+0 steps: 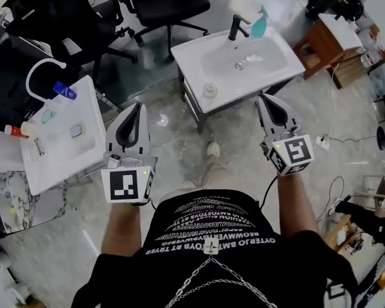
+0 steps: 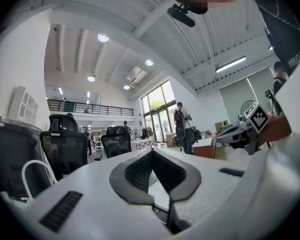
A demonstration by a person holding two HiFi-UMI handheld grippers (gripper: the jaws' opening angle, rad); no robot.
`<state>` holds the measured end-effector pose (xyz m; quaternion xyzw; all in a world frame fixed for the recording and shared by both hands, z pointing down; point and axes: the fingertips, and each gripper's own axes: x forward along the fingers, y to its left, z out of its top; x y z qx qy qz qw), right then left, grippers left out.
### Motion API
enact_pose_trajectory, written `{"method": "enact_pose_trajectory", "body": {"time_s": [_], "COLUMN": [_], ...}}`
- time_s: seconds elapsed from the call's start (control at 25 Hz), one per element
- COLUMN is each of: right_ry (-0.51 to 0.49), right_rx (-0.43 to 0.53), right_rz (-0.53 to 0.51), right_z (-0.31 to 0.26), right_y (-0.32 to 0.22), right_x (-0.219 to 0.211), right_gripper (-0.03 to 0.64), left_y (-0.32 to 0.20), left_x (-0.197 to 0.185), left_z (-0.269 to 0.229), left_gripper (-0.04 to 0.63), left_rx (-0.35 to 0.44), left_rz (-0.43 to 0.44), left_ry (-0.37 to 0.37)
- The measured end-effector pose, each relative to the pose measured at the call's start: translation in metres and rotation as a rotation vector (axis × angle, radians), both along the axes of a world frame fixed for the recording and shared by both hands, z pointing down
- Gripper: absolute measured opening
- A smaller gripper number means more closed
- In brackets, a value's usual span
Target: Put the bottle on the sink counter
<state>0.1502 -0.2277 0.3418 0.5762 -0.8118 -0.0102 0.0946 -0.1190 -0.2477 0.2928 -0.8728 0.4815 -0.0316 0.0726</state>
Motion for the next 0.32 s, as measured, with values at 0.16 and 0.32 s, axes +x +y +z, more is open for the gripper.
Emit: {"method": "enact_pose_trajectory", "body": {"time_s": [0.16, 0.32], "right_ry": [0.014, 0.020], "right_rx": [-0.014, -0.029], "right_rz": [-0.014, -0.024], "right_z": [0.006, 0.016], "right_y": [0.000, -0.007], "right_x": [-0.004, 0.002], "right_gripper": [-0.003, -0.003], "left_y": [-0.002, -0.012], "left_x": [0.013, 0.030], "left_z": [0.001, 0.005], "left_gripper": [0.005, 0.006], "left_rx": [-0.002, -0.003], "left_rz": [0.018, 0.036], "left_ry": [-0.004, -0.012]}}
